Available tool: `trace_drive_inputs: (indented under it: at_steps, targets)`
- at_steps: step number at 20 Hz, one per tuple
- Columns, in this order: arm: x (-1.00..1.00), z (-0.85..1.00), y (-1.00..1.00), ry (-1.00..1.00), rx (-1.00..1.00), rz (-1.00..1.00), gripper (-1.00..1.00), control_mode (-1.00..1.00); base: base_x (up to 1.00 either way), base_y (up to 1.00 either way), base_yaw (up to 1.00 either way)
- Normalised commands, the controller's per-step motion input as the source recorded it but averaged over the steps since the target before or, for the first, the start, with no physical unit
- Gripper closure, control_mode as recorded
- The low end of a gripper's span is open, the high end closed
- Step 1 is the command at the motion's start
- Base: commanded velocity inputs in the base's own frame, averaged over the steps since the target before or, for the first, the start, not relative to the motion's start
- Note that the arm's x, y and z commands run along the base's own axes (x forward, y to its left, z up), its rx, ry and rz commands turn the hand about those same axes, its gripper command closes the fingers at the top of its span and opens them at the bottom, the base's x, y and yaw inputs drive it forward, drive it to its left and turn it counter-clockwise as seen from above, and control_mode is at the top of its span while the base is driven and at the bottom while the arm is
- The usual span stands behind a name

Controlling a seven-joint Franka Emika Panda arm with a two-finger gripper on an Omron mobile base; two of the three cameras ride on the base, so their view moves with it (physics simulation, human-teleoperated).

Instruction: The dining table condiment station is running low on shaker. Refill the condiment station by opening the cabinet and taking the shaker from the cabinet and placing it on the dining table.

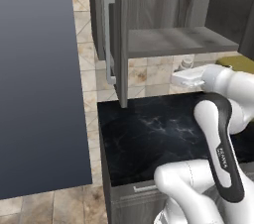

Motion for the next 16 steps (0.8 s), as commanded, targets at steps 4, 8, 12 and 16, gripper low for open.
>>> trace_drive_inputs:
  at_steps: [4, 8, 12, 16]
  targets:
    - [-0.23, 0.0, 0.0, 0.16, 0.0, -0.04, 1.0, -1.0, 0.0, 0.0, 0.0]
    - [0.0, 0.0, 0.05, 0.04, 0.0, 0.02, 1.0, -1.0, 0.0, 0.0, 0.0]
    - [0.0, 0.0, 0.01, 0.0, 0.0, 0.0, 1.0, -1.0, 0.0, 0.0, 0.0]
    - [-0.14, 0.0, 0.04, 0.0, 0.0, -0.08, 1.0, 1.0, -0.25, 0.03, -0.19]
